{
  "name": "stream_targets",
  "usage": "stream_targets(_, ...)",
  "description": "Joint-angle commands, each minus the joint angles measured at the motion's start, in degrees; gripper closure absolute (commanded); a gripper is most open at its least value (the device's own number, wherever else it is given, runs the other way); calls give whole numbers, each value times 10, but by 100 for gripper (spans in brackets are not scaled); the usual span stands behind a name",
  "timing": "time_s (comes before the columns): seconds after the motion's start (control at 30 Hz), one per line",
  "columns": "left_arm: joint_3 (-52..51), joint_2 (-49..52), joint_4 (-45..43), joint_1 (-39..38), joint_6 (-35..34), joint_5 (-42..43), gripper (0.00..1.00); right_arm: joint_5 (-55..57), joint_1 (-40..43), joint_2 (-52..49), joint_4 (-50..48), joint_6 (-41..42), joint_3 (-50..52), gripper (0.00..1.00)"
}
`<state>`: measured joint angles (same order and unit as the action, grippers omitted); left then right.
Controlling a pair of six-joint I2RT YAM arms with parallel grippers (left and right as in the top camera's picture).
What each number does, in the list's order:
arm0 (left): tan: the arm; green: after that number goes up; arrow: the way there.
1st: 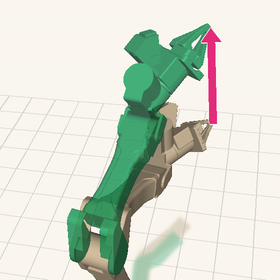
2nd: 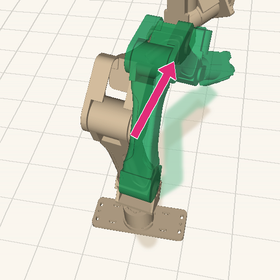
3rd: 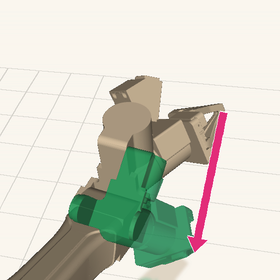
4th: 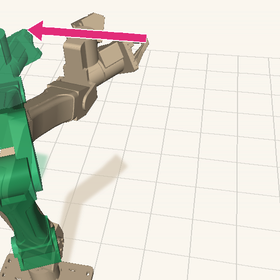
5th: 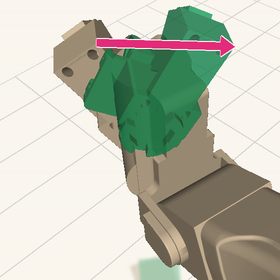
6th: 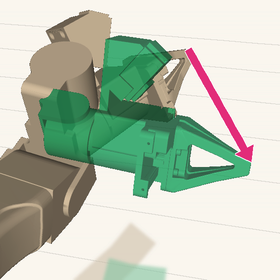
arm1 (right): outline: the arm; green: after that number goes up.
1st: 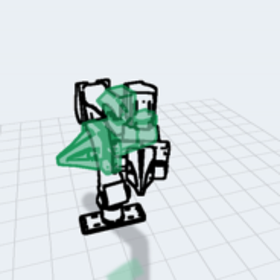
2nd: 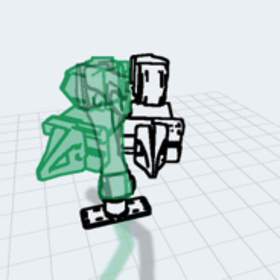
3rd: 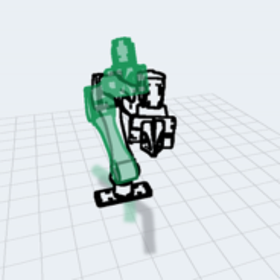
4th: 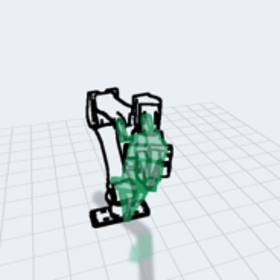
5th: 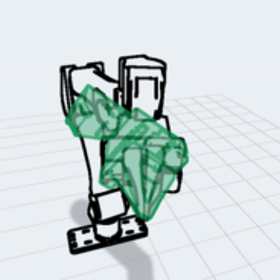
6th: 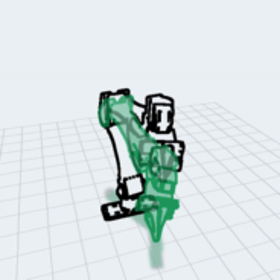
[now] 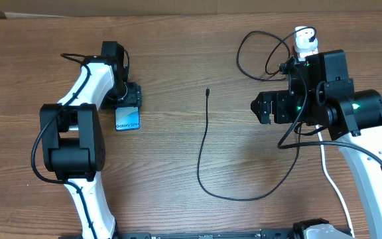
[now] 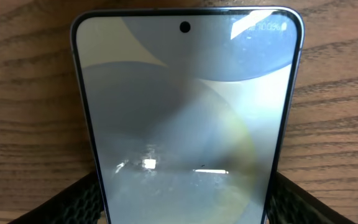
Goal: Plug charger to phone and switch on socket
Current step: 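Close the left gripper on the phone's top edge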
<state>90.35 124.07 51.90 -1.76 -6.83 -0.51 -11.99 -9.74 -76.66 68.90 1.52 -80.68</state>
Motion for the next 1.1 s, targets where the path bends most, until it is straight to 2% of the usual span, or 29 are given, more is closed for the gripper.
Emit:
stream_targets(0.0, -22, 11, 5, -1, 8, 2, 32, 3, 2, 1, -5, 2, -7, 0)
stream_targets(0.4, -20, 11, 12, -1, -27, 21, 34, 3, 2, 1, -16, 1, -7, 0)
stream_targets(1.07, 38, 10, 93, -1, -52, 33, 38, 3, 2, 1, -17, 2, -7, 0)
